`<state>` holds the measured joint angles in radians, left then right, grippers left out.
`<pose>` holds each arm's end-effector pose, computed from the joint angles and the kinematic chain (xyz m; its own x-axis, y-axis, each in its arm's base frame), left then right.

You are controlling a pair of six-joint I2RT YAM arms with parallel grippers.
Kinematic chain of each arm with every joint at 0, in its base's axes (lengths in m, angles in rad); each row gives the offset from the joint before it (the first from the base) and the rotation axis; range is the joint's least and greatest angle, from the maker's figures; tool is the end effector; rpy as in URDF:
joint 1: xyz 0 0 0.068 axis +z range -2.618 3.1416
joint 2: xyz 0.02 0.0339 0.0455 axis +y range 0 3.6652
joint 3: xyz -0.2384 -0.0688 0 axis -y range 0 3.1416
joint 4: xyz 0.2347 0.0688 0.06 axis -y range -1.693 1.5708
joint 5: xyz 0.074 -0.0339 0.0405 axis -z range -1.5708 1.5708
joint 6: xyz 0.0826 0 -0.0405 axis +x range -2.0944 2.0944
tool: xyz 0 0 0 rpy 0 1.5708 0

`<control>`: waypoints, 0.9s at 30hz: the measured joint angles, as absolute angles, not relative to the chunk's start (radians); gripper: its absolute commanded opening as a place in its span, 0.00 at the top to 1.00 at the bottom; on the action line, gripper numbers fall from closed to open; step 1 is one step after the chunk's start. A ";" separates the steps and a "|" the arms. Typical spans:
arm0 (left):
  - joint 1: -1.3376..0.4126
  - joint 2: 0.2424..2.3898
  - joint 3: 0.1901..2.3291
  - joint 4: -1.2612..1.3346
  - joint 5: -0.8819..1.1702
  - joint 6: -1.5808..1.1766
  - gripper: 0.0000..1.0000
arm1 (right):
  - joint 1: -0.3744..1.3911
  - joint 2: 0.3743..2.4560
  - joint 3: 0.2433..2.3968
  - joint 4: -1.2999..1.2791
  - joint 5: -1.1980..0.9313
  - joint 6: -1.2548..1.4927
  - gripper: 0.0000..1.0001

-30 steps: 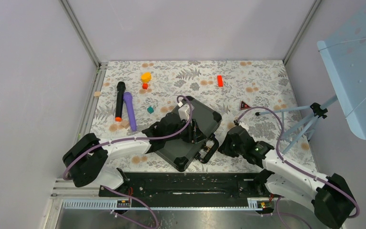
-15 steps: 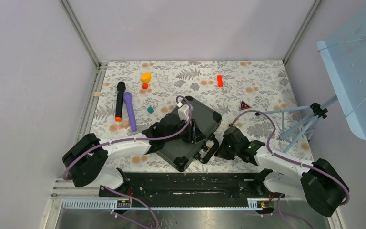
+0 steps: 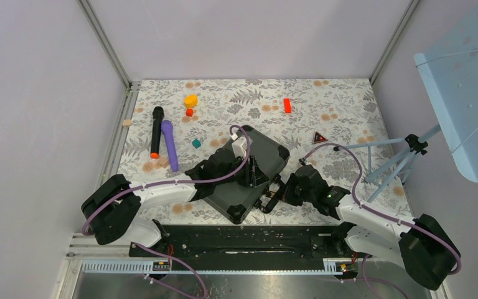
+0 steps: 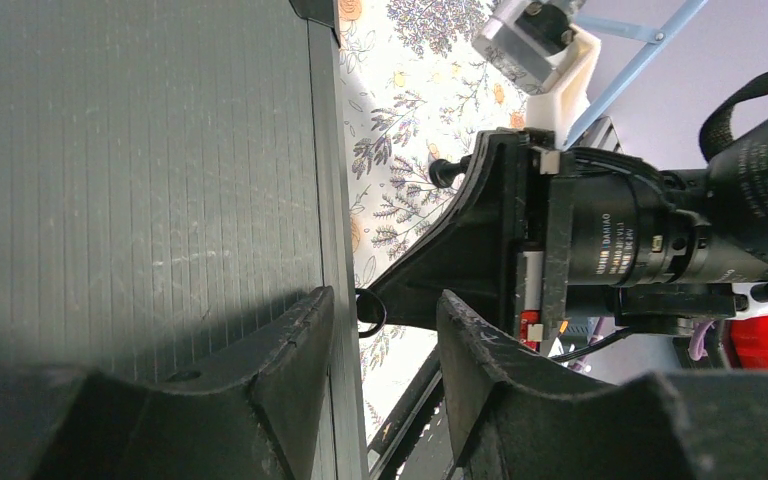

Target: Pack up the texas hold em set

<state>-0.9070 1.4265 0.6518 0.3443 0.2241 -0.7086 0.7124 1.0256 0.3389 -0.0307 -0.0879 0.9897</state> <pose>0.1925 -0.2758 0.1637 -0.7759 -0.0379 -0.6297 0.5103 0.5492 -0.6618 0.1721 0.1582 0.1122 -0.8592 0.3581 -0.3654 0.0310 0.7493 0.6615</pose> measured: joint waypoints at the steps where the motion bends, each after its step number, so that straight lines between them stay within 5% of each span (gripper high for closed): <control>1: -0.907 1.427 0.652 0.344 0.224 -0.709 0.56 | 0.713 1.011 0.337 -0.028 -0.086 0.992 1.00; 27: -0.907 1.429 0.654 0.350 0.224 -0.710 0.57 | 0.713 1.091 0.385 0.095 -0.043 1.002 1.00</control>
<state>-0.9066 1.4288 0.6540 0.3500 0.2237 -0.7097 0.7128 1.0912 0.3855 0.0952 -0.0425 1.0023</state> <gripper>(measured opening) 0.433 0.017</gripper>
